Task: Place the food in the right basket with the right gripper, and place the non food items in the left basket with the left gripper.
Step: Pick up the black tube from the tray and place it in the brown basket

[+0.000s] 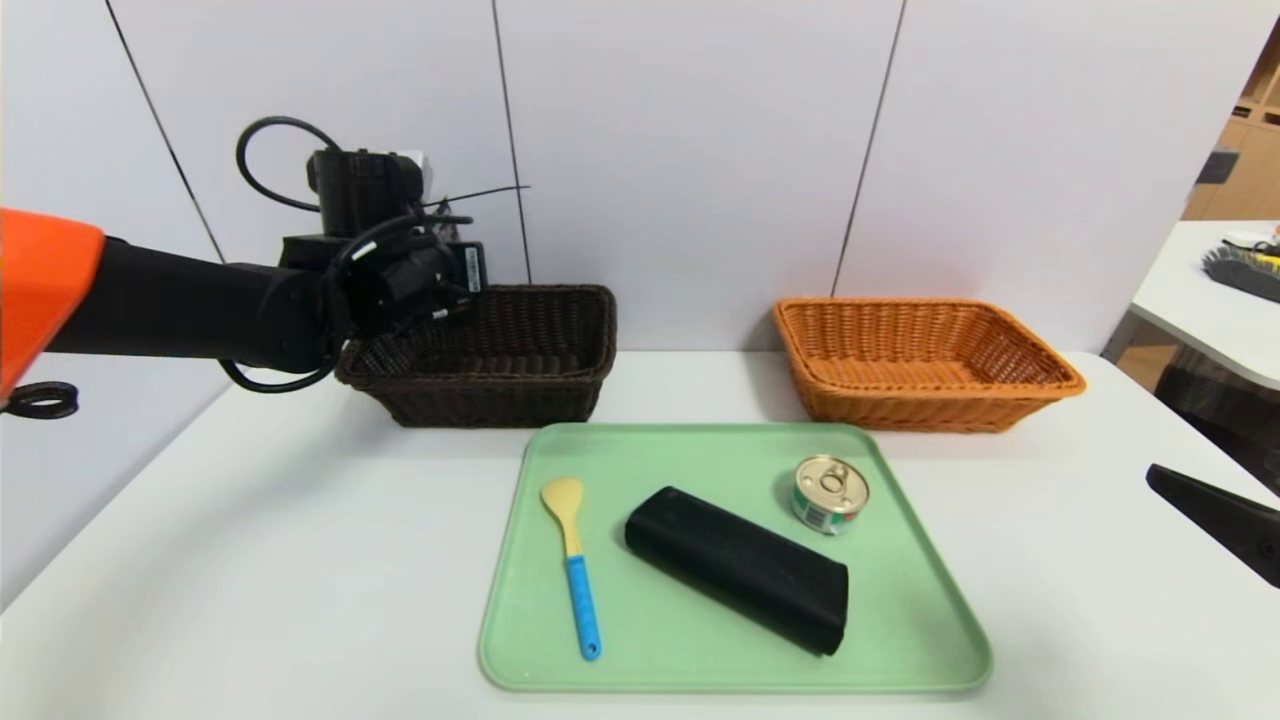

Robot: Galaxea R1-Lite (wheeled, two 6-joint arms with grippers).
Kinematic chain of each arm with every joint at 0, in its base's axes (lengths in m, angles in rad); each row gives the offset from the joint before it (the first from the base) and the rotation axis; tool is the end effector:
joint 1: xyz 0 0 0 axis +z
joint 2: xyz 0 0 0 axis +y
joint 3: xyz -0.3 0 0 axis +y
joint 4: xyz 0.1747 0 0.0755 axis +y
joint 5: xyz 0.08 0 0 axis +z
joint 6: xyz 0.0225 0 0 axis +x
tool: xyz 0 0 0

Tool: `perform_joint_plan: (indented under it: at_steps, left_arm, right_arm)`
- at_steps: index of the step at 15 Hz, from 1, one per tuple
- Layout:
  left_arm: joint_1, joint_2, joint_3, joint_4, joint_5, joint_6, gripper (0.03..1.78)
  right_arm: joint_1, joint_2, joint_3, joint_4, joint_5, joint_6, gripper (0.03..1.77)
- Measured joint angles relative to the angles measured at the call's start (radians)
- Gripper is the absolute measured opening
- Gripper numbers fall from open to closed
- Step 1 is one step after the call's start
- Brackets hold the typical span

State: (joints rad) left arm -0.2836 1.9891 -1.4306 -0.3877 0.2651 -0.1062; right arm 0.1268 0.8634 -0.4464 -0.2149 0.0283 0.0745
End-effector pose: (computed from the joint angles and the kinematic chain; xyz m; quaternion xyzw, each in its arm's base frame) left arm 0.3955 -0.1091 0.2283 -0.0298 0.0825 -0.0048 0.9961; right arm 0.0949 0.0127 0.2057 0.0320 0.1036 0.0733 0.9914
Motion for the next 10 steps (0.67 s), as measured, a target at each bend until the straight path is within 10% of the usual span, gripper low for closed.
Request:
perform_joint_plan:
  at_steps: [10]
  left_arm:
    - [0.021,0.130,-0.012,0.004,0.009,-0.006,0.33]
  right_arm:
    - [0.000,0.011,0.001,0.000,0.002,0.000,1.70]
